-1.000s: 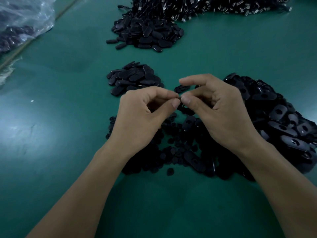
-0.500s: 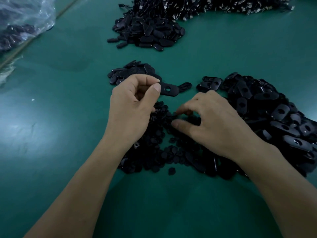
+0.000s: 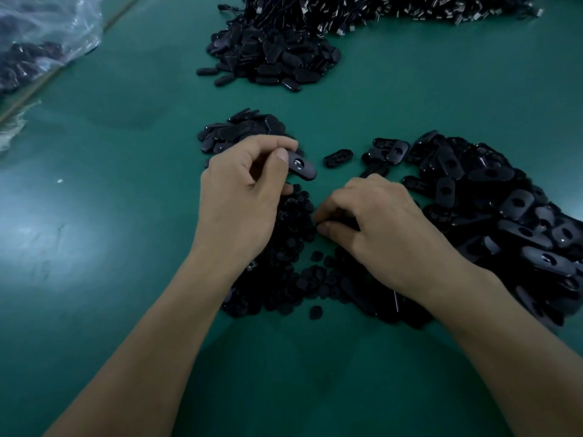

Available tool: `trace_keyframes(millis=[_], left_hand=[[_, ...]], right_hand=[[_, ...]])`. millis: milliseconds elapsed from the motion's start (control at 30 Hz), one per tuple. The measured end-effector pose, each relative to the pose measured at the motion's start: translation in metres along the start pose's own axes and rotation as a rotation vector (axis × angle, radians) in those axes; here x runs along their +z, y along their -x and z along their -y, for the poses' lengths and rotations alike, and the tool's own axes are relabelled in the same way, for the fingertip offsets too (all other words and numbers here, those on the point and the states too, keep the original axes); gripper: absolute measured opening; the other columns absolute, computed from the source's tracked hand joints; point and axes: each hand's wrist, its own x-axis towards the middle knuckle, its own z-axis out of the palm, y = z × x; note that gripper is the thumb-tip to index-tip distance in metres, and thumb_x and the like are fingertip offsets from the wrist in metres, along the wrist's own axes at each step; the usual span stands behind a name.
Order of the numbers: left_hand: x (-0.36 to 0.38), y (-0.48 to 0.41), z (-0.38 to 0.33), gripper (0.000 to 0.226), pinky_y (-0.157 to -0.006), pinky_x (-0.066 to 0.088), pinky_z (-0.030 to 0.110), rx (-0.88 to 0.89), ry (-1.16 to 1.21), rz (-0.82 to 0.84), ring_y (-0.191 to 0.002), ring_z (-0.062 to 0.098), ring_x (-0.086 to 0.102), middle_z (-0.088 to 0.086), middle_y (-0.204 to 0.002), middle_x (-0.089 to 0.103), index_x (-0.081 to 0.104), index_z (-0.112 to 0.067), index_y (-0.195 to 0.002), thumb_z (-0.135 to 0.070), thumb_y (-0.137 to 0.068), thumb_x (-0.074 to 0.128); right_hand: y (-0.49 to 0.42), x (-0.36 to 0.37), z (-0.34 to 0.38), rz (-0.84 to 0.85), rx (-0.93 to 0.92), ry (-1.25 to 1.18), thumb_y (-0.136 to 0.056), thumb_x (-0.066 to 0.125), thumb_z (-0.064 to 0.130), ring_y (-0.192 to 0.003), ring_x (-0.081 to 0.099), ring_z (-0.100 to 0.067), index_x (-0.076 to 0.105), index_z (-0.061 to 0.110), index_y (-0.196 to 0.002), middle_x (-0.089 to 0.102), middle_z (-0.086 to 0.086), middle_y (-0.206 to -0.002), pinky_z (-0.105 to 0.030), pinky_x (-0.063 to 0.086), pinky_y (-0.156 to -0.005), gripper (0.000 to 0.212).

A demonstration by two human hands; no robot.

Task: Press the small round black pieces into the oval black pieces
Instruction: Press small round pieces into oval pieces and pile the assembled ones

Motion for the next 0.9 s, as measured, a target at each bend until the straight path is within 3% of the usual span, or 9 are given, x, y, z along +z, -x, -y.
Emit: trace_keyframes(millis=[267,500,600,667,767,900], left_hand=[[-0.0017,0.0003,0.0008,0.012,-0.074,0.062,0.038,-0.061,0.049,-0.033,-0.06,0.002,0.066,-0.023,-0.069,0.065,0.07,-0.028,-0.096,-0.024,-0.094,0.06],[-0.0013,0.0021,0.0004,0.013,-0.068,0.062,0.031,-0.087,0.166,-0.012,-0.073,0.014,0.076,-0.02,-0.078,0.07,0.063,-0.022,-0.095,-0.009,-0.097,0.061],[-0.0019,0.0015,0.0017,0.014,-0.07,0.062,0.03,-0.079,0.184,-0.003,-0.077,0.013,0.075,-0.016,-0.077,0.07,0.064,-0.021,-0.097,-0.007,-0.096,0.063],[-0.0017,0.0009,0.0017,0.016,-0.072,0.062,0.029,-0.072,0.177,0.002,-0.078,0.011,0.074,-0.016,-0.077,0.07,0.066,-0.023,-0.099,-0.007,-0.096,0.063],[-0.0008,0.0003,0.0018,0.018,-0.075,0.062,0.032,-0.074,0.164,0.005,-0.078,0.01,0.073,-0.015,-0.075,0.071,0.07,-0.024,-0.099,-0.008,-0.096,0.064],[-0.001,0.0006,0.0016,0.018,-0.079,0.062,0.035,-0.072,0.172,0.01,-0.079,0.013,0.075,-0.009,-0.079,0.075,0.073,-0.024,-0.097,-0.007,-0.095,0.067]], right_hand=[[0.0004,0.0007,0.0013,0.009,-0.028,-0.066,-0.097,0.062,0.022,-0.092,0.043,-0.01,0.06,0.026,-0.093,0.053,0.011,-0.092,-0.024,0.036,-0.082,0.006],[0.001,0.0026,0.0014,-0.109,-0.058,-0.257,-0.1,0.058,0.016,-0.071,0.055,-0.009,0.056,0.021,-0.096,0.059,0.012,-0.076,-0.026,0.044,-0.06,0.006],[0.0016,0.0047,0.001,-0.188,-0.078,-0.254,-0.097,0.064,0.012,-0.067,0.058,0.007,0.067,0.017,-0.111,0.069,0.012,-0.08,-0.01,0.042,-0.059,0.015],[0.0007,0.0054,-0.0003,-0.223,-0.074,-0.234,-0.097,0.065,0.013,-0.072,0.059,0.013,0.071,0.014,-0.117,0.074,0.009,-0.09,-0.003,0.041,-0.065,0.021],[-0.0007,0.0037,-0.0028,-0.269,-0.083,-0.234,-0.096,0.066,0.016,-0.089,0.067,0.001,0.076,0.017,-0.11,0.076,0.01,-0.097,-0.013,0.05,-0.081,0.017],[-0.0007,0.003,-0.0017,-0.343,-0.064,-0.294,-0.096,0.066,0.013,-0.085,0.067,0.001,0.077,0.018,-0.106,0.073,0.013,-0.091,-0.007,0.048,-0.076,0.015]])
